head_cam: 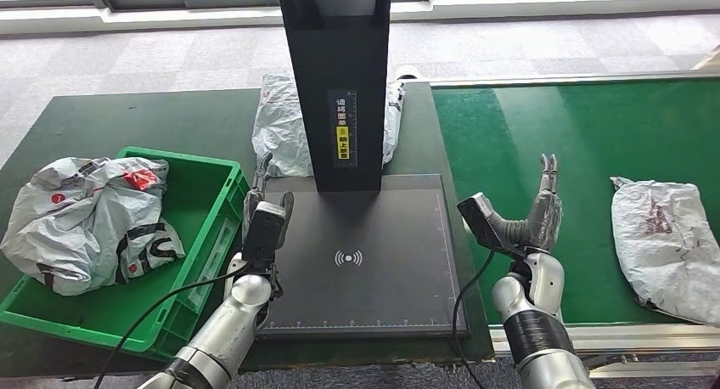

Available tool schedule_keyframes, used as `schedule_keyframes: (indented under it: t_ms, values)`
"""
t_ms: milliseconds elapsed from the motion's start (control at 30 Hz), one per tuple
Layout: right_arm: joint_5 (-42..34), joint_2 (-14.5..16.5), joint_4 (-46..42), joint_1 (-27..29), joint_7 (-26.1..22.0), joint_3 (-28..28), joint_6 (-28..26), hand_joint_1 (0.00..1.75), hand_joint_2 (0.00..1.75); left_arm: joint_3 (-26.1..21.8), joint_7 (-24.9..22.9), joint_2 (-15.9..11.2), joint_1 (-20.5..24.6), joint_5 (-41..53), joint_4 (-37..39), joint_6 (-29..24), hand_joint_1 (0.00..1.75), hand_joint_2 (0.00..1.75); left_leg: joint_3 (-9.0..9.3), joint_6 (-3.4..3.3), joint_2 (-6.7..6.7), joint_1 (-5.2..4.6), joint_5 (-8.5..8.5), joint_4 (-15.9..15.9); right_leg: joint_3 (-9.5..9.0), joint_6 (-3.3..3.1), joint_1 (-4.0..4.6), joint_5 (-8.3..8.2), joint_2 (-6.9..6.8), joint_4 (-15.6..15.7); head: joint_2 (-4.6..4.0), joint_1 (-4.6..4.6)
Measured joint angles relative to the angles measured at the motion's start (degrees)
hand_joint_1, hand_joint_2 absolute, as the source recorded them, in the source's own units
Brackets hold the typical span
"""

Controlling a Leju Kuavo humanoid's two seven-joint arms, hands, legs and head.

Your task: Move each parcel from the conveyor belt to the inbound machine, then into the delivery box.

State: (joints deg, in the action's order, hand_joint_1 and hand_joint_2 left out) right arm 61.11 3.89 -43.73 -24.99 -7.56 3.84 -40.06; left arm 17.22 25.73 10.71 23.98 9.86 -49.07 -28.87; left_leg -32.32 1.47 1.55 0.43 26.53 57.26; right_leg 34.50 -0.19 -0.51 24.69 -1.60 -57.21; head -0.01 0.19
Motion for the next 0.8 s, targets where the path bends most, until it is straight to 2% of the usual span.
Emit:
schedule_keyframes:
  t_ms: [33,167,200,300,367,533,800]
  values:
    - [0.0,0.0,0.06,0.0,0.0,0.01,0.0,0.0,1.75,0.0,0.0,0.0,0.0,0.0,0.02,0.0,0.0,0.0,0.0,0.0,0.0,0.0,0.0,0.0,0.0,0.0,0.0,0.0,0.0,0.0,0.01,0.01]
    - [1.43,-0.39,0.55,-0.06,1.46,0.01,0.05,0.0,1.75,-0.02,-0.02,-0.01,-0.06,-0.13,0.02,0.04,0.0,1.75,0.0,0.0,0.0,0.0,0.01,0.0,0.01,0.0,0.0,0.0,0.0,0.01,0.01,-0.01]
    - [3.99,-0.97,1.27,-0.14,4.06,0.01,0.08,0.0,1.75,-0.07,-0.05,-0.04,-0.26,-0.29,-0.11,0.19,0.0,1.75,0.01,-0.01,-0.01,-0.01,0.01,0.0,0.01,0.0,-0.01,0.0,-0.01,0.02,0.01,-0.01]
    - [14.67,-4.41,4.94,-0.11,17.34,0.18,0.08,0.0,1.75,-0.22,-0.13,-0.39,-1.97,-0.78,-1.4,0.84,0.0,1.75,-0.05,-0.1,-0.24,-0.04,0.02,0.01,-0.04,0.1,-0.06,0.07,-0.26,0.04,0.0,-0.02]
    - [17.23,-6.73,7.3,0.02,22.04,0.96,0.05,0.0,1.75,-0.26,-0.11,-0.9,-3.17,-0.83,-2.25,1.13,0.0,1.75,-0.14,-0.15,-0.39,-0.04,0.01,0.01,-0.04,0.15,-0.11,0.1,-0.41,0.04,0.01,0.0]
    - [18.4,-9.59,11.67,-0.27,23.28,2.01,0.02,0.0,1.75,-0.31,-0.12,-1.51,-4.24,-0.81,-3.45,1.23,0.0,1.75,-0.11,-0.24,-0.18,-0.12,0.08,0.01,0.0,0.2,-0.13,0.07,-0.23,0.05,0.01,-0.02]
    - [19.75,-10.89,17.11,-1.23,25.55,2.28,2.68,0.0,1.75,-0.31,-1.38,-2.02,-5.43,0.56,-5.11,1.22,0.0,1.75,-0.12,-0.24,-0.23,-0.12,0.07,0.01,0.0,0.2,-0.12,0.07,-0.24,0.04,0.01,-0.02]
